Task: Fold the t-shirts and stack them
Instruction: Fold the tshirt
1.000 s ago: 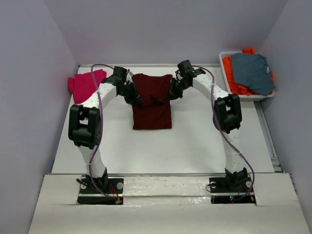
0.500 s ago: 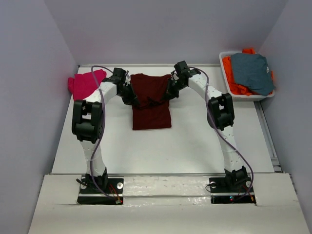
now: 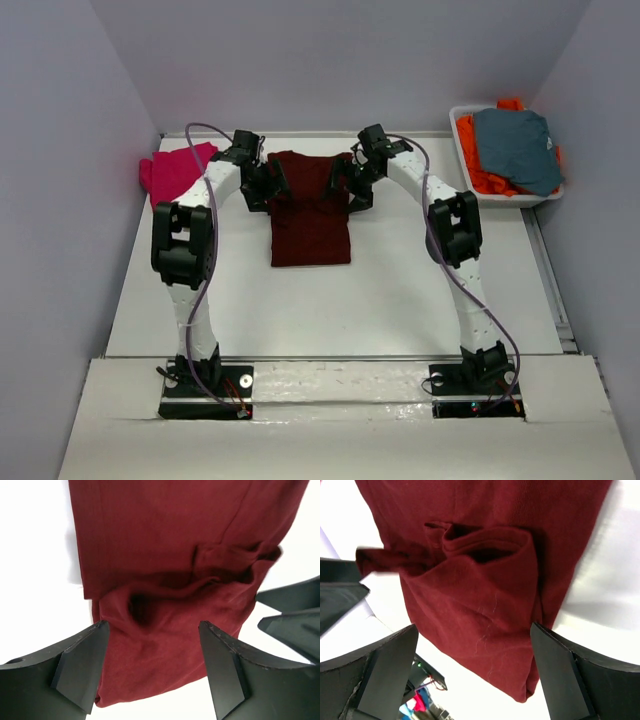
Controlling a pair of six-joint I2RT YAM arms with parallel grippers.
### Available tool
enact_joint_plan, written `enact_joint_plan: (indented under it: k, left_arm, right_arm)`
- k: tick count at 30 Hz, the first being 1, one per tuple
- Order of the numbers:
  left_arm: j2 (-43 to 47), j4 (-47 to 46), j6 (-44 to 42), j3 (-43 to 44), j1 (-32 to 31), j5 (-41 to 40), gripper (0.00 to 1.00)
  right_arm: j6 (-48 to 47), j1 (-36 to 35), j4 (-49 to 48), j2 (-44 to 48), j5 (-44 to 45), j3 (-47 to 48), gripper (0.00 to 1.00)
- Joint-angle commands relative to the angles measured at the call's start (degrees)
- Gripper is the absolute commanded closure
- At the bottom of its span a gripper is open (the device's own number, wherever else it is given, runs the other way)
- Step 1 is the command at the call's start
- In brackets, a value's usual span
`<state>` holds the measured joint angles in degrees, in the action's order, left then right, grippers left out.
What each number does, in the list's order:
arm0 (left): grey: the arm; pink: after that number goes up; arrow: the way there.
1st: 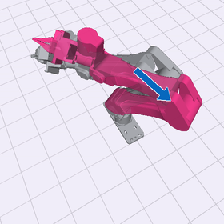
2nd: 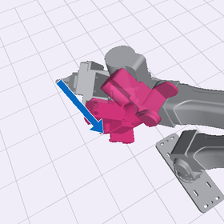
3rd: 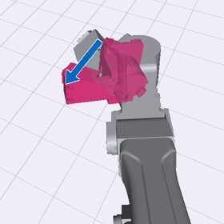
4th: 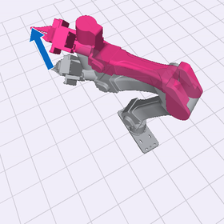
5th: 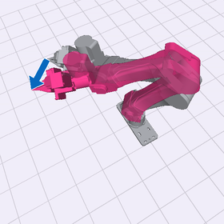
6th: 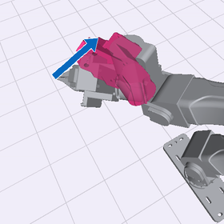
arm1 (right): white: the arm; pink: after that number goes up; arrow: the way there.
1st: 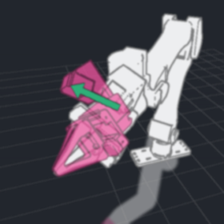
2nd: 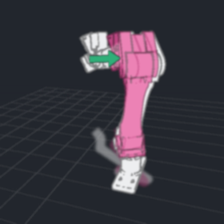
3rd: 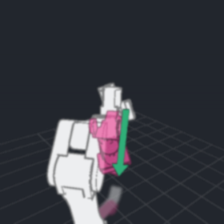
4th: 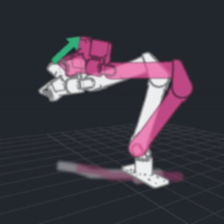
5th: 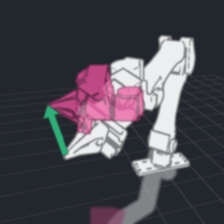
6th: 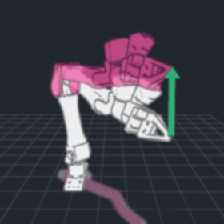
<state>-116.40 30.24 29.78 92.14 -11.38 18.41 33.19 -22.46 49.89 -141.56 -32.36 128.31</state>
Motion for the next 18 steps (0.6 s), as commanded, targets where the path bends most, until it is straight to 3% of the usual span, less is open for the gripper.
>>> enact_joint_plan:
  k: [1,7,10,16,18]
  left_arm:
    - [6.7,3.0,-2.9,4.1,0.4,-2.9,0.16]
    - [11.5,4.7,-3.1,0.4,0.4,-0.3,0.16]
    - [12.2,4.1,-2.4,-2.0,-1.5,2.9,0.17]
    - [10.2,2.4,-1.4,-5.0,-4.7,7.5,0.18]
    - [9.1,2.0,-0.9,-5.7,-5.2,9.1,0.18]
  right_arm:
    - [-1.0,-0.1,1.7,9.4,2.6,-2.0,0.00]
    - [1.9,-0.1,-1.5,16.0,0.0,-10.0,0.01]
    - [2.8,-0.1,-3.7,17.5,-1.8,-14.3,0.06]
    - [5.4,-1.7,-8.4,15.6,-6.2,-18.6,0.32]
    - [5.9,-1.7,-9.3,13.4,-7.5,-17.8,0.47]
